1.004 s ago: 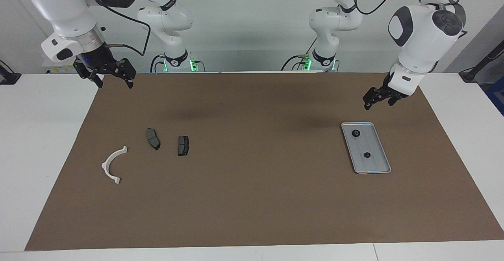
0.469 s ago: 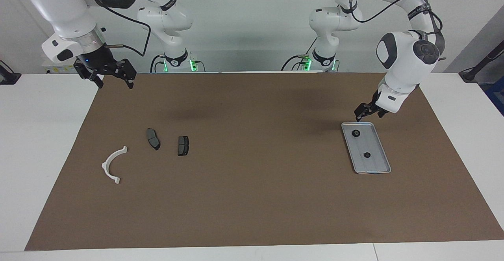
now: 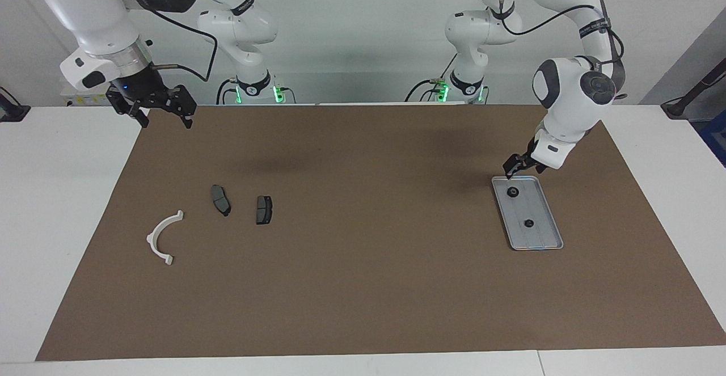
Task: Place bearing gear from tray to pile
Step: 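Lower the left gripper onto a black bearing gear in the tray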
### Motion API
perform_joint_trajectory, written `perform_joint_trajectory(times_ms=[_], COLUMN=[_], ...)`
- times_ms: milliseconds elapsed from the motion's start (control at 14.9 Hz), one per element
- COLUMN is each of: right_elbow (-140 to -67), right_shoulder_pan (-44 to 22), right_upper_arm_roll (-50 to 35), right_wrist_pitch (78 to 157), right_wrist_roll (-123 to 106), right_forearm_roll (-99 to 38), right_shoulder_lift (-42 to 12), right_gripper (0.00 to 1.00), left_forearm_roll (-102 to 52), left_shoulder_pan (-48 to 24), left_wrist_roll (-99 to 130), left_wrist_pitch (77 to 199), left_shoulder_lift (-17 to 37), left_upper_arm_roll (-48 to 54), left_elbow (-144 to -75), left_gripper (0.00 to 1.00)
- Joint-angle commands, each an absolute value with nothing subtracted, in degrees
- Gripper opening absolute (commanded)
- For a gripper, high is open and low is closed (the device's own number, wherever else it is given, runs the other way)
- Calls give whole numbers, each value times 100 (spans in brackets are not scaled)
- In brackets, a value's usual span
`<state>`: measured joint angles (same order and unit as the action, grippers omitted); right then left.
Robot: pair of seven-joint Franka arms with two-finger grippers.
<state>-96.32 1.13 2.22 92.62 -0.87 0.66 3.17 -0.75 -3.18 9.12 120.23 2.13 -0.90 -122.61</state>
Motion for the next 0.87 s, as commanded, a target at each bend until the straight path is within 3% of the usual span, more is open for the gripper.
perform_joint_trajectory(times_ms=[0, 602, 803], right_elbow=[-9773, -9782, -9782], right_shoulder_pan=[176, 211, 220], right_upper_arm_roll=[185, 193, 193], right_wrist_pitch=[9457, 9527, 9527], right_wrist_roll=[-255, -237, -255], right_forearm_roll=[26, 26, 26], right_shoulder_lift=[369, 360, 360], right_gripper=[100, 100, 100], left_forearm_roll=[-53, -62, -62], left_shoulder_pan=[-273, -26, -35], left_wrist_roll=[809, 176, 193], left_wrist_pitch=[12409, 12964, 12973], left_shoulder_lift=[412, 800, 800], left_upper_arm_roll=[-88, -88, -79], left_elbow=[-12375, -12524, -12577], left_gripper=[95, 90, 80])
